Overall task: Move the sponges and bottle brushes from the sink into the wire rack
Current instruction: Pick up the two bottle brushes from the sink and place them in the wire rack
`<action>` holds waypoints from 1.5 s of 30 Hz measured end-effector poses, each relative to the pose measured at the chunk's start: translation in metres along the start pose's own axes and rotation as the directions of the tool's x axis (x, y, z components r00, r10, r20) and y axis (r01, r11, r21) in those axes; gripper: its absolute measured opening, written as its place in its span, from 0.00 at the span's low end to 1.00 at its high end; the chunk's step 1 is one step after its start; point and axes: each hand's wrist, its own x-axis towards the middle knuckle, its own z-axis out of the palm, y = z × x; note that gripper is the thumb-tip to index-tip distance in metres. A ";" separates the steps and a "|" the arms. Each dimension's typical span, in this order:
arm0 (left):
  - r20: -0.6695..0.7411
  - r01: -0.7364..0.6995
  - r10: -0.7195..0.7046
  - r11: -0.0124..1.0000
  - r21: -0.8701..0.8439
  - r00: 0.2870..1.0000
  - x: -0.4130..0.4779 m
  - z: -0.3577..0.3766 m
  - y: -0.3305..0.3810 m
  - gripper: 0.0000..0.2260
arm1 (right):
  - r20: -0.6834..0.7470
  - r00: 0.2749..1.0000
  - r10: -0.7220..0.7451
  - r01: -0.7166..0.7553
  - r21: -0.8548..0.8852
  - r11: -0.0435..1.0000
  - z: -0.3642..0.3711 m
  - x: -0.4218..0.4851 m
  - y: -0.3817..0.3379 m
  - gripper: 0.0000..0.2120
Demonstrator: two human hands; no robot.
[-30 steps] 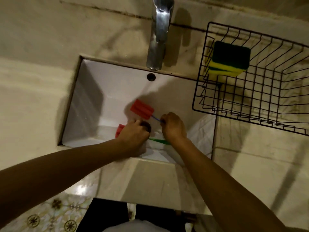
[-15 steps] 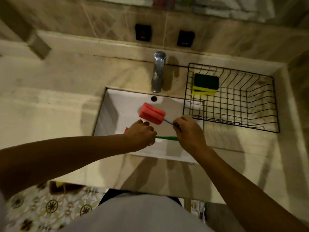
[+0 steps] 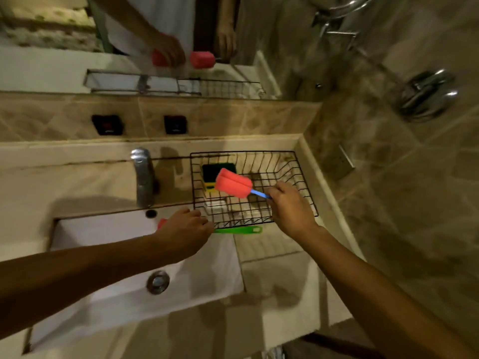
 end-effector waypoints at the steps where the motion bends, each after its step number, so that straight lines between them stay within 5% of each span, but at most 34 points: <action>1: -0.035 -0.015 0.015 1.000 0.002 0.999 0.011 -0.003 0.001 0.10 | -0.001 1.000 0.026 -0.026 0.003 1.000 0.000 0.004 0.008 0.09; 5: -0.139 -0.020 0.015 0.999 -0.030 0.990 0.056 -0.010 0.005 0.08 | -0.001 0.993 0.121 -0.121 0.038 0.992 0.004 0.014 0.033 0.10; 10: 0.064 0.058 -0.060 0.998 0.029 0.996 0.119 0.003 0.007 0.13 | -0.035 0.980 0.197 -0.192 0.106 0.976 0.019 0.015 0.053 0.10; 16: 0.100 0.006 -0.015 0.996 0.092 0.995 0.151 0.045 -0.001 0.15 | 0.007 0.967 0.256 -0.256 0.107 0.961 0.044 0.003 0.067 0.10; 24: 0.061 0.101 -0.093 0.985 -0.142 0.994 0.159 0.073 -0.011 0.20 | 0.067 0.962 0.265 -0.272 0.118 0.955 0.065 0.014 0.066 0.10; 27: -0.020 0.073 -0.076 0.988 -0.138 0.997 0.153 0.065 -0.019 0.17 | 0.084 0.967 0.240 -0.247 0.089 0.965 0.065 0.021 0.067 0.09; 34: 0.093 0.181 -0.167 0.970 -0.163 0.982 0.124 0.057 -0.040 0.25 | 0.159 0.984 0.083 -0.088 0.021 0.996 0.070 0.048 0.069 0.12; 40: 0.086 0.255 -0.244 0.953 -0.166 0.966 0.129 0.046 -0.045 0.17 | 0.270 0.955 -0.124 0.133 -0.017 0.991 0.085 0.051 0.070 0.10; 45: 0.073 0.217 -0.204 0.918 -0.333 0.976 0.133 0.043 -0.054 0.14 | 0.321 0.932 -0.168 0.174 0.013 0.985 0.101 0.056 0.051 0.12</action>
